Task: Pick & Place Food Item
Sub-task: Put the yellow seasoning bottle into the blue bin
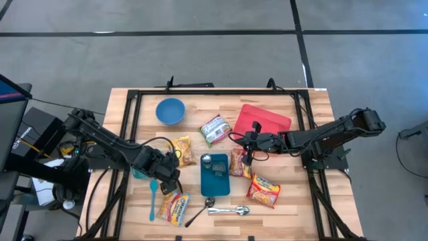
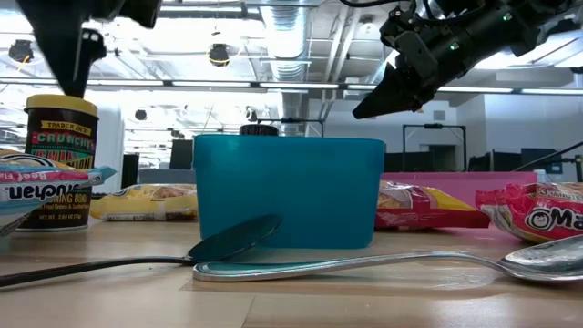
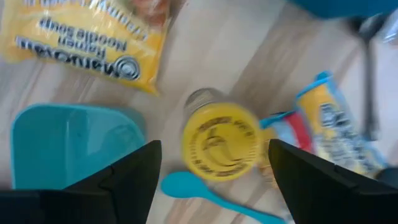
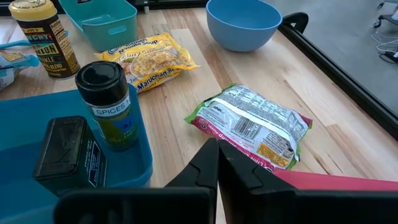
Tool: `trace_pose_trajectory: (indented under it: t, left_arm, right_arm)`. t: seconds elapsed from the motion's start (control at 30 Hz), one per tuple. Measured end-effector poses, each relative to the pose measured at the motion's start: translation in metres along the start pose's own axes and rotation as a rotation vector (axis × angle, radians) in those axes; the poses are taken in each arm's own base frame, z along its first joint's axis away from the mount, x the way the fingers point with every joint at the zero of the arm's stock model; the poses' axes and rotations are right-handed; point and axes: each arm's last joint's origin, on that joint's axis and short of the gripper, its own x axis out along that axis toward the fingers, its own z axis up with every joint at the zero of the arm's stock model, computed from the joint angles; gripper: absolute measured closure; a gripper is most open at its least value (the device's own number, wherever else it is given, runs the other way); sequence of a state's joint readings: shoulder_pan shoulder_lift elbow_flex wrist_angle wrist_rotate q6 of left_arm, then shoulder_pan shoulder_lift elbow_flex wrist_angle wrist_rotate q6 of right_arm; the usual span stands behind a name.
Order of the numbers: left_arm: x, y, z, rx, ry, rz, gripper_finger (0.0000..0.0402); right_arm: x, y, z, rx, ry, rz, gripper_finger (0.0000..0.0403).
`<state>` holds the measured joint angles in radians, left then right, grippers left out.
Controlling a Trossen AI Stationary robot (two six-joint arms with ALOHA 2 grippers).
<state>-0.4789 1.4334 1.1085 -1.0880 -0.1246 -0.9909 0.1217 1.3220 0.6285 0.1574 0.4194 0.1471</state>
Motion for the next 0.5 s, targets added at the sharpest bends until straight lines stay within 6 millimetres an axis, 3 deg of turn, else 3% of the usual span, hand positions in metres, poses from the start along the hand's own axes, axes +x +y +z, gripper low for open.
trace_pose_trajectory:
  t: [0.5]
  left_arm:
    - [0.0099,-0.0024,0.0009,-0.011,-0.023,-0.055,0.0110]
  right_arm:
    - [0.0000,0.0000,-0.0001,0.002,0.001,0.000,0.0403]
